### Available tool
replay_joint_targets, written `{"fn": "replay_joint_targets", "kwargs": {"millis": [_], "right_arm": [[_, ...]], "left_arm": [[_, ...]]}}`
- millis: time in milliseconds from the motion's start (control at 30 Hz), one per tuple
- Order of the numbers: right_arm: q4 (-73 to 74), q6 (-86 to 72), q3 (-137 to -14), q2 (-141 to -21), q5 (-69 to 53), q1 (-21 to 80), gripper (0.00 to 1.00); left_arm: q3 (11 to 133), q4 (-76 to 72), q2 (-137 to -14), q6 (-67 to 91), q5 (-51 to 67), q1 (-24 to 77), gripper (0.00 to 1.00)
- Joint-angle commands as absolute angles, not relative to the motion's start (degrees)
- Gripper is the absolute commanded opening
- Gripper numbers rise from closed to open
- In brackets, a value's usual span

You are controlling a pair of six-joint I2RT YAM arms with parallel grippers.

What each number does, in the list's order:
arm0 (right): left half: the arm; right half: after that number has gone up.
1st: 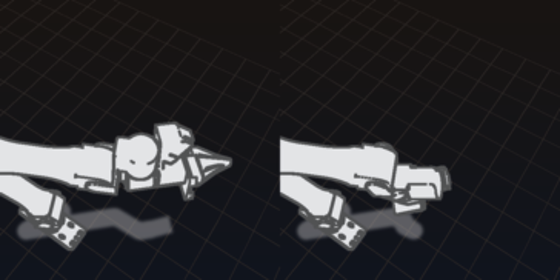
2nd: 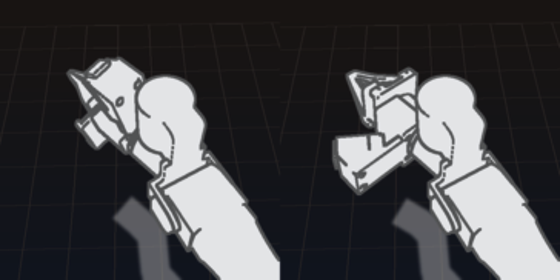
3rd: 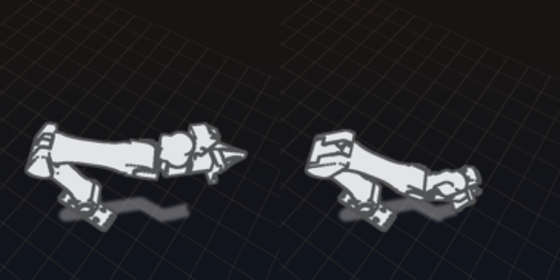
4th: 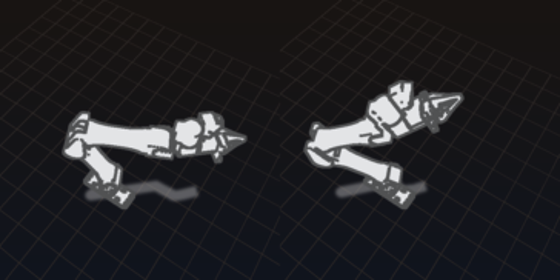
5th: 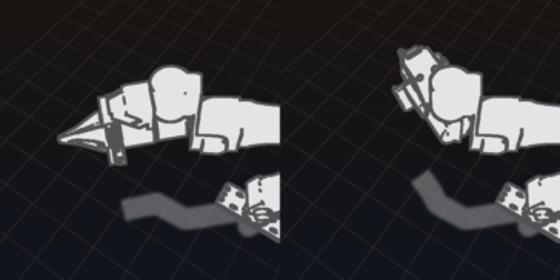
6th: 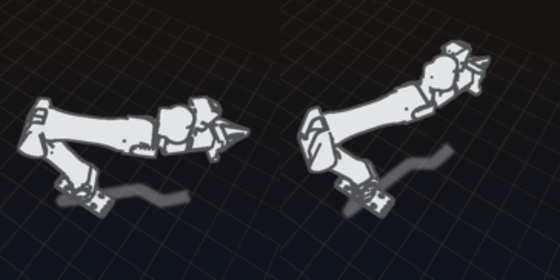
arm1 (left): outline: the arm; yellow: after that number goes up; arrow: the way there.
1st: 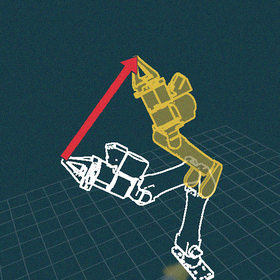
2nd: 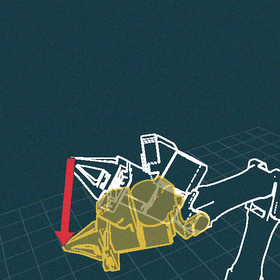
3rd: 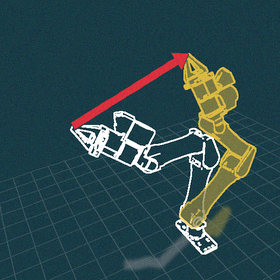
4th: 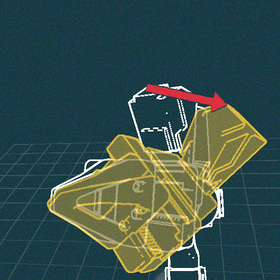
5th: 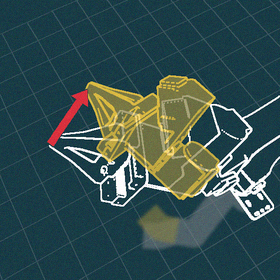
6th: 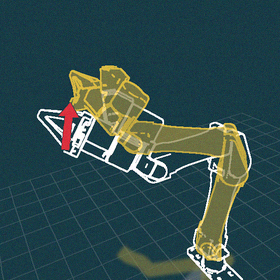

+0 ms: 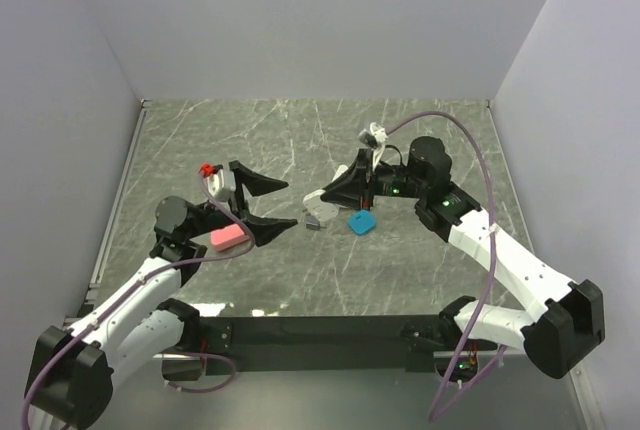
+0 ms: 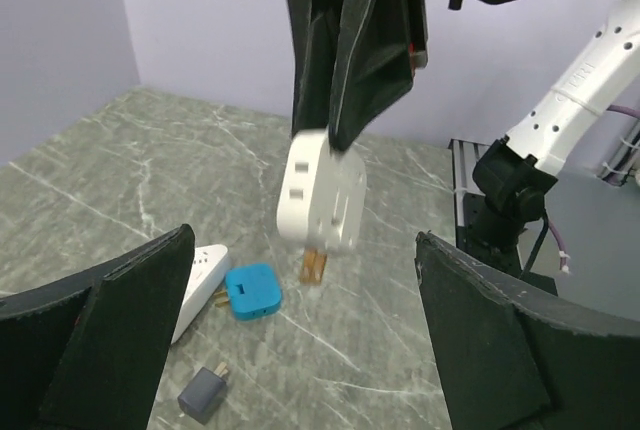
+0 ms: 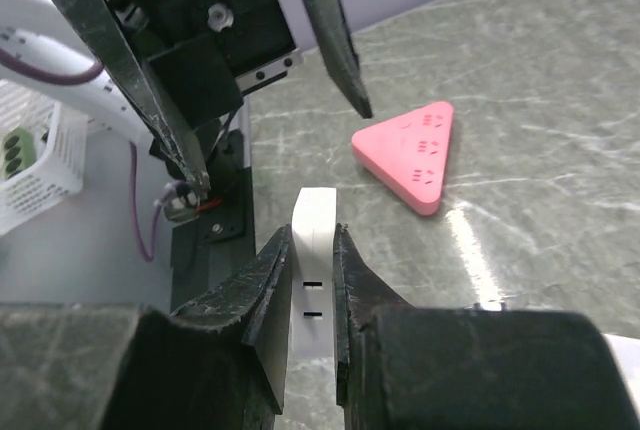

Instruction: Insert the plug

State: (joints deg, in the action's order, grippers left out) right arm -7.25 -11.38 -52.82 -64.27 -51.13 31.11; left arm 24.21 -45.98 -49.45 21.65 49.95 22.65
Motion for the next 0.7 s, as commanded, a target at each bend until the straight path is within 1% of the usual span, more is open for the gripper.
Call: {"fn": "replay_joint_targets", "kwargs": {"millis": [0,133,500,633,667], "right_arm": [[-7.1,-9.1,-55.0,-65.9,-53.5,33.0,0.0],[-6.9,-8.4,-56.0,-67.6,-54.5,34.2,0.0],[-4.7,-6.2,-57.7,-67.9,-53.7,37.0,0.0],[-4.0,-5.9,-58.5,-68.0,-53.3,37.2,0.0],[-3.9,-5.7,-58.6,-68.1,-53.3,37.4,0.0]], "left_arm": [[28.0,-46.9,-50.9,20.0,52.6,24.0,0.98],[30.1,-42.9,-52.8,16.5,50.6,26.5,0.97],[32.7,-36.6,-56.8,13.0,51.5,28.7,0.89],[34.1,-33.9,-58.4,11.8,53.4,29.9,0.84],[34.2,-33.1,-58.5,10.9,53.5,30.6,0.81]]}}
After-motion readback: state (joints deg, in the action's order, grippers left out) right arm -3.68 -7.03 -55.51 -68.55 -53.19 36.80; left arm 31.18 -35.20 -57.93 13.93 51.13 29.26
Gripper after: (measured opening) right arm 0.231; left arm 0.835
